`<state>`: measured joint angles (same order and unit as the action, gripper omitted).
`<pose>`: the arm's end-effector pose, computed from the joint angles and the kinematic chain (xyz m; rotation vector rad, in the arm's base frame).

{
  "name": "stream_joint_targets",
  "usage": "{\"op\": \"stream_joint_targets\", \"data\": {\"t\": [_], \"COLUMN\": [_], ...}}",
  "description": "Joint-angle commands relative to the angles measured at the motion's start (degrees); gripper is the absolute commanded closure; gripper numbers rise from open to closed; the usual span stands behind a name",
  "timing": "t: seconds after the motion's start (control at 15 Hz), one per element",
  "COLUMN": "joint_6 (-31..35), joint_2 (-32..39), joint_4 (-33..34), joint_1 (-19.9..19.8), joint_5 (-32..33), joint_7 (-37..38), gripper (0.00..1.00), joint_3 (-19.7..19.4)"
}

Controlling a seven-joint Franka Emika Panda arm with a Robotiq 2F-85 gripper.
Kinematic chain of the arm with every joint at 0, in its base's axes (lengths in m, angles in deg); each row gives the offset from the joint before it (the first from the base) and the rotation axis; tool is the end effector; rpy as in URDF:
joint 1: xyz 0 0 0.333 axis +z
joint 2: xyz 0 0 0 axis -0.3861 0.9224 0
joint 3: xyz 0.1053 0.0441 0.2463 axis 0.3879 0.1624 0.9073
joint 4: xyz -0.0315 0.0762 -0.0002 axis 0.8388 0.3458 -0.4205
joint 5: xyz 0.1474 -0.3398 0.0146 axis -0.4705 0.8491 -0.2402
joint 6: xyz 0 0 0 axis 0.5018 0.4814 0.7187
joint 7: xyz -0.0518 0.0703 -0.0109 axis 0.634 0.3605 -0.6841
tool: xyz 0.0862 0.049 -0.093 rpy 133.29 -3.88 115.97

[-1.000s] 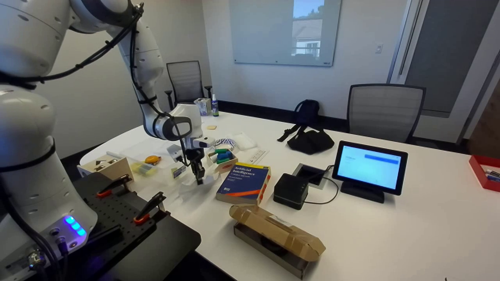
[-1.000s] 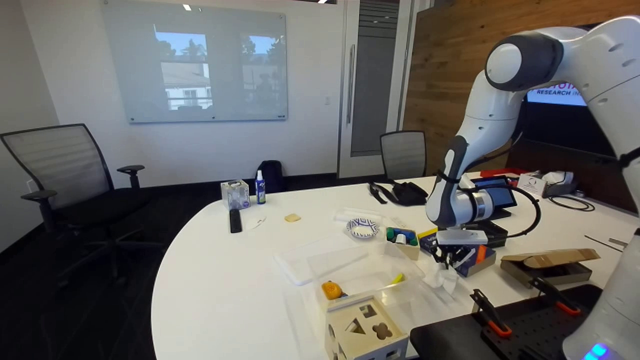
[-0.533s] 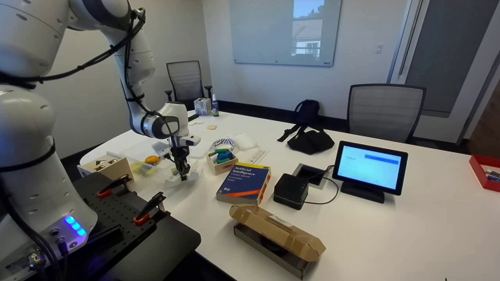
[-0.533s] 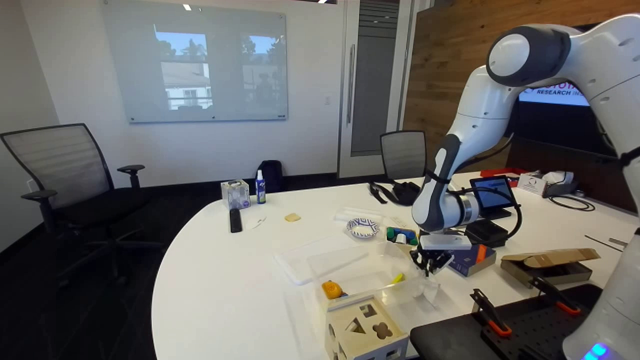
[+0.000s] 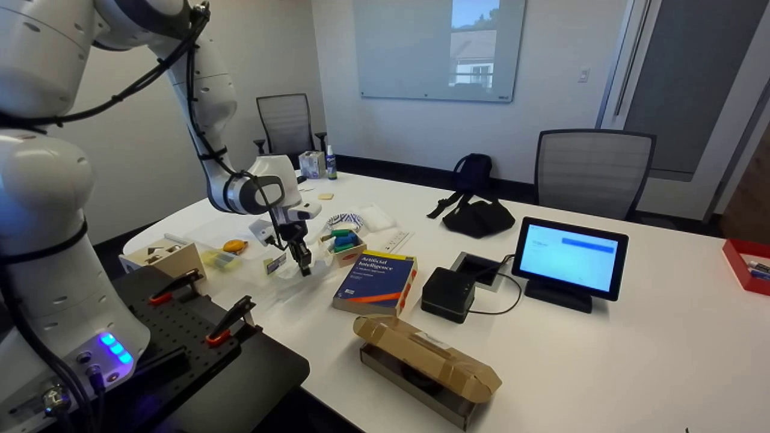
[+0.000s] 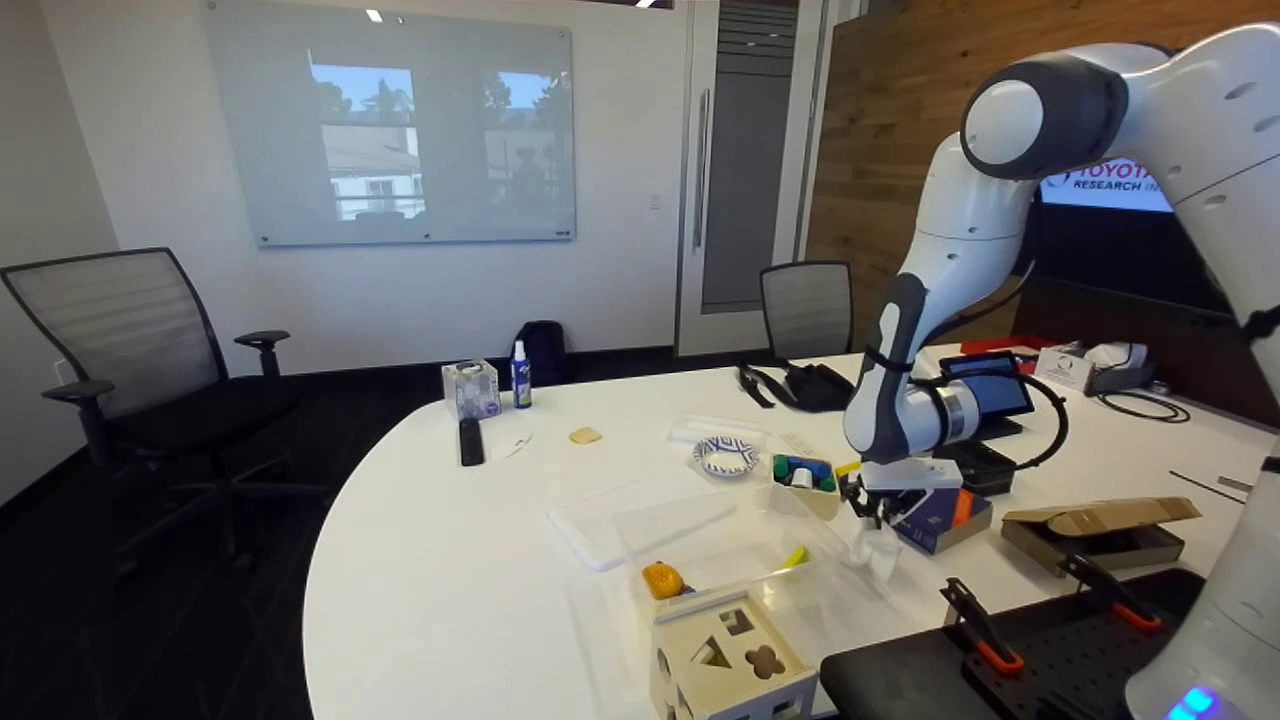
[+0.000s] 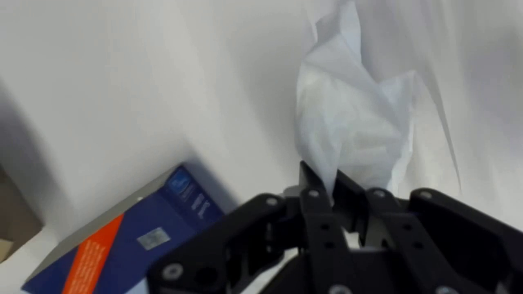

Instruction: Pick up the wipe and clean some part of the table

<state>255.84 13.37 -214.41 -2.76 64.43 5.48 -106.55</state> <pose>0.4230 -0.0221 0.0143 2.9159 -0.5957 0.0570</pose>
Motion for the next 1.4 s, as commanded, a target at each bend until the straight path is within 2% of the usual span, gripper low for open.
{"op": "stream_joint_targets", "data": {"t": [0.0, 0.2, 0.4, 0.73, 1.07, 1.2, 1.33], "joint_6": [2.7, 1.2, -0.5, 1.2, 2.1, 1.8, 1.9], "joint_2": [0.9, 0.6, -1.9, -5.3, -3.4, -1.0, 0.7], "joint_4": [-2.9, -4.9, -8.1, -12.4, -9.7, -6.9, -5.1], "joint_1": [3.4, 2.9, 0.8, -2.0, -5.1, -4.9, -2.0], "joint_5": [-0.3, -0.4, 0.2, -0.4, -1.8, -2.1, -1.6], "joint_7": [1.9, 0.8, -1.3, -1.8, -0.8, -0.2, 0.3], "gripper": [0.98, 0.98, 0.98, 0.98, 0.98, 0.98, 0.98], "joint_3": [-5.7, -7.0, -4.1, 3.0, 10.3, 10.3, 6.9]}}
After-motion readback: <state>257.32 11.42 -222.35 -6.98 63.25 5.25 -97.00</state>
